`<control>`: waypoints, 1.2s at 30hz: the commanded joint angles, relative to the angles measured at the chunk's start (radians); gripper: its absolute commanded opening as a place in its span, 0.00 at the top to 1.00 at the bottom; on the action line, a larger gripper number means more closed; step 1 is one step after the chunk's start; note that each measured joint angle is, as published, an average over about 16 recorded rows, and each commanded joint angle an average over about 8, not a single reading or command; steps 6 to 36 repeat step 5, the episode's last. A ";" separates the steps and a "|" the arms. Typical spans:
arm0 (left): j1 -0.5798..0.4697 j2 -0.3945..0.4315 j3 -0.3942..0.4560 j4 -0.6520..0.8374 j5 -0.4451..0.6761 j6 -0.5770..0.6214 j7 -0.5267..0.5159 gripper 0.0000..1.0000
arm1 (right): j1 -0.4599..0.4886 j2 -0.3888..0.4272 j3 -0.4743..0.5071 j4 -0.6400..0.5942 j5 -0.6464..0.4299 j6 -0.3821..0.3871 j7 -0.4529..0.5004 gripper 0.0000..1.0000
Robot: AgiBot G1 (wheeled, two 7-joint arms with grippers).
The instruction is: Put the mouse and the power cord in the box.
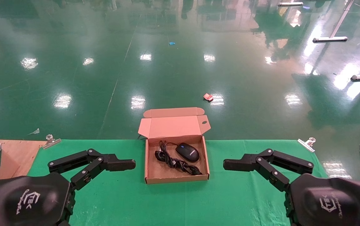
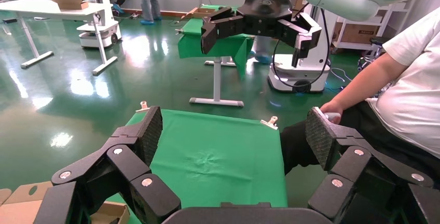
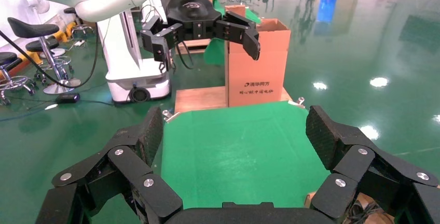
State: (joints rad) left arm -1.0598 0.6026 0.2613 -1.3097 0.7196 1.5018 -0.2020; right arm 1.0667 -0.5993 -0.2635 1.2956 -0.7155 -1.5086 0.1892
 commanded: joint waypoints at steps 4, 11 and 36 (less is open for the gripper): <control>-0.001 0.000 0.002 0.003 -0.001 0.000 0.002 0.00 | 0.001 -0.002 -0.002 -0.001 -0.002 0.002 0.000 0.00; -0.002 0.001 0.002 0.004 0.000 -0.001 0.003 0.00 | 0.001 -0.002 -0.003 -0.002 -0.002 0.002 0.000 0.00; -0.002 0.001 0.002 0.004 0.000 -0.001 0.003 0.00 | 0.001 -0.002 -0.003 -0.002 -0.002 0.002 0.000 0.00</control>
